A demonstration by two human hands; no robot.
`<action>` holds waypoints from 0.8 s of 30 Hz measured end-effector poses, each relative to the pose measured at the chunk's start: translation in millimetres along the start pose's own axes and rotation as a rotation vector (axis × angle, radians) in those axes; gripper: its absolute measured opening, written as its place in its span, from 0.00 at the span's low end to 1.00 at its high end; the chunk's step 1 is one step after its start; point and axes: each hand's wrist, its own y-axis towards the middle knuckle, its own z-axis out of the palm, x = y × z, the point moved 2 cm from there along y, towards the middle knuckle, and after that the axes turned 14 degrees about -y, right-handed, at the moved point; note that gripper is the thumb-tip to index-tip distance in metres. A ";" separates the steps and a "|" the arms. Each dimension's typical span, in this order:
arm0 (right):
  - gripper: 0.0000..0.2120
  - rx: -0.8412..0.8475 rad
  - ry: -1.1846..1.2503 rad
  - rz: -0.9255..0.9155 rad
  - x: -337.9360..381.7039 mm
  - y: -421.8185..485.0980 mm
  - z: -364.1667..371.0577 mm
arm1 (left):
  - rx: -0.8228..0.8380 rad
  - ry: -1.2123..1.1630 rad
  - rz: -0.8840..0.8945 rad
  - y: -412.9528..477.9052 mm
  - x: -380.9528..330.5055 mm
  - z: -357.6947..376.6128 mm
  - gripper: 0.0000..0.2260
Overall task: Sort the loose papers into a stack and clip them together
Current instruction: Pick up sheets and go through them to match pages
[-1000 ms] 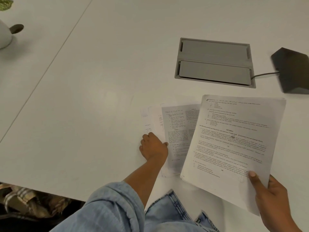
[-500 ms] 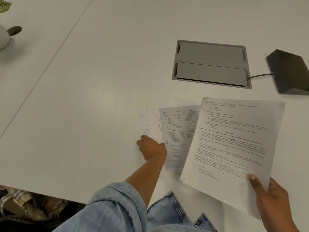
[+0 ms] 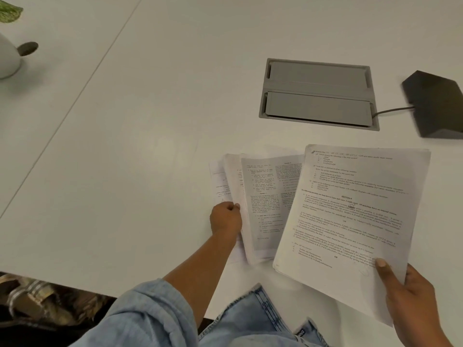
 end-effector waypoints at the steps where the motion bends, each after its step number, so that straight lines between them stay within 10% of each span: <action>1: 0.06 0.001 0.002 -0.003 0.3 0.1 0.5 | -0.015 0.006 0.005 -0.5 1.3 -2.0 0.18; 9: 0.08 0.016 -0.005 -0.016 2.9 0.6 5.2 | -0.020 -0.220 -0.004 0.2 7.7 -8.6 0.18; 19: 0.07 0.017 0.004 -0.018 -4.2 1.9 10.4 | -0.198 0.415 -0.044 -1.3 -4.8 -11.0 0.16; 24: 0.07 0.003 0.021 -0.010 -7.3 3.4 8.3 | -0.133 0.280 -0.029 -2.7 -7.7 2.7 0.13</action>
